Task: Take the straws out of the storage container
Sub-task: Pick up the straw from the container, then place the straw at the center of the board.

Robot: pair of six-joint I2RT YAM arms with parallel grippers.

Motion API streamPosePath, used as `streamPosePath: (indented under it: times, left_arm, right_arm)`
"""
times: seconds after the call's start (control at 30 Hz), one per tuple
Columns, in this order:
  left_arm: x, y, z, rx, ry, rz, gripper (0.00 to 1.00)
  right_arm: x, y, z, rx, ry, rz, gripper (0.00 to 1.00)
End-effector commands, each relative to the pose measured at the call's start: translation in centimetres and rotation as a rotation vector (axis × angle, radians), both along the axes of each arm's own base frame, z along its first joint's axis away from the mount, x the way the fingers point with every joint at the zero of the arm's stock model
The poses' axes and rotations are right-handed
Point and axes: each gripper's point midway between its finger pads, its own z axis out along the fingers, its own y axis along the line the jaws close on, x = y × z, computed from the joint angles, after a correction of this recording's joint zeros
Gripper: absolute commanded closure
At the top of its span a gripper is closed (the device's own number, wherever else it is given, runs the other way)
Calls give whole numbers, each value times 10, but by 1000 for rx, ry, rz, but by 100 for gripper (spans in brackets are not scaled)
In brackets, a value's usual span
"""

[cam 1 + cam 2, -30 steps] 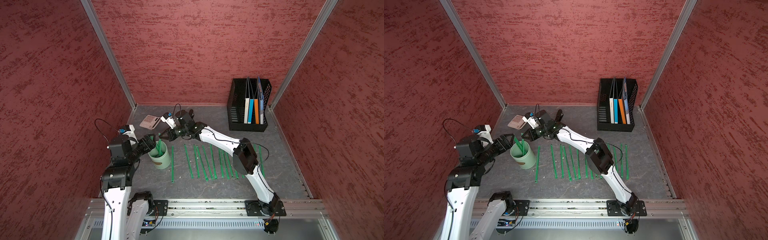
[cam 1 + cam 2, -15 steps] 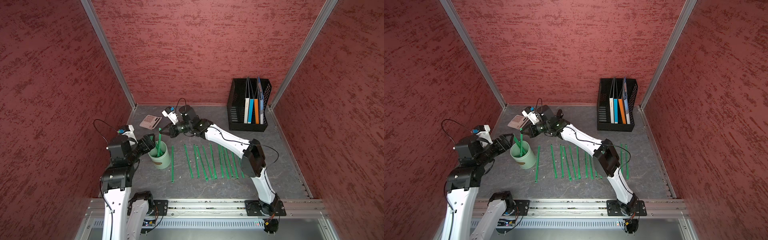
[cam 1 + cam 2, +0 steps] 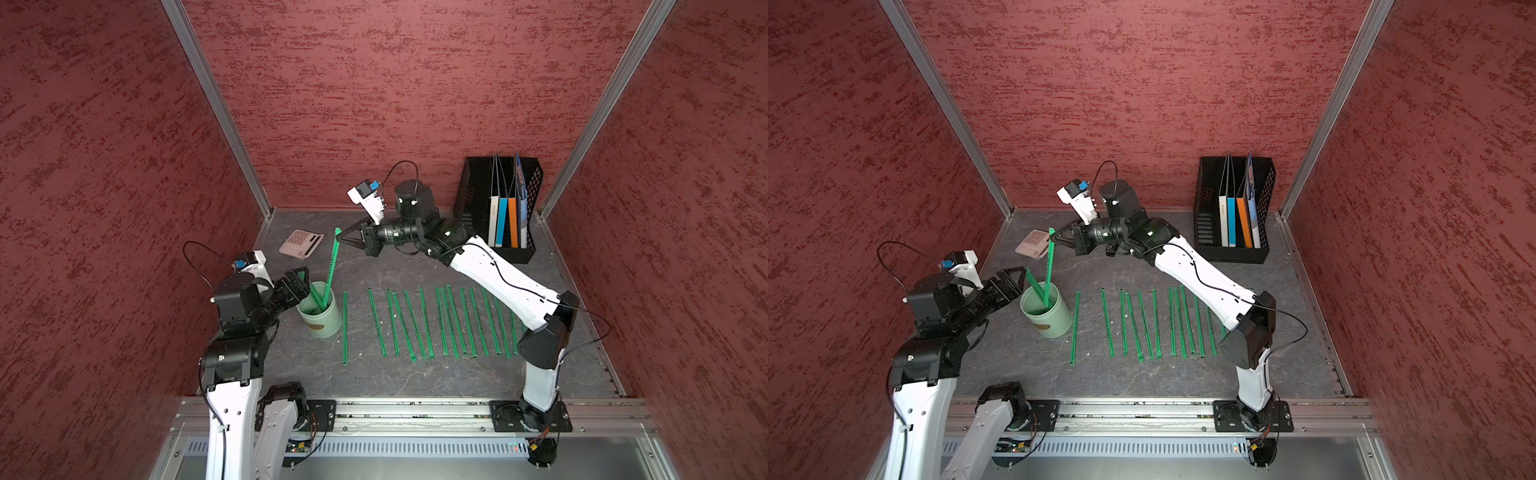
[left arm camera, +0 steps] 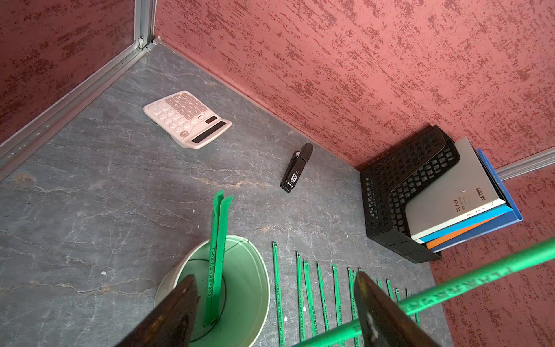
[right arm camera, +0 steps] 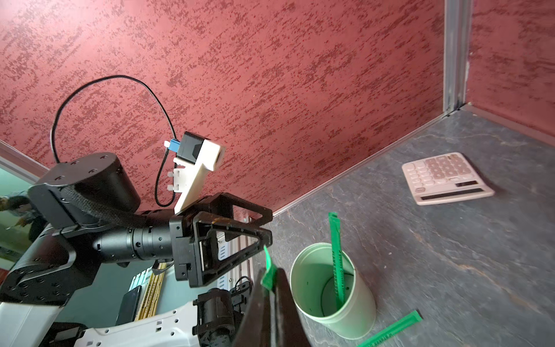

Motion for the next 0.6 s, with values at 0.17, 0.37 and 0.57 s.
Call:
streamPosePath:
  times: [0.17, 0.37, 0.57]
  left_arm:
    - [3, 1, -4, -14, -6, 2, 19]
    - [3, 0, -5, -8, 2, -5, 19]
    - [3, 1, -5, 0, 11, -7, 19]
  right_arm:
    - [-7, -42, -28, -138, 165, 41, 100]
    - [5, -32, -98, -221, 348, 52, 100]
    - [17, -23, -177, -332, 487, 36, 100]
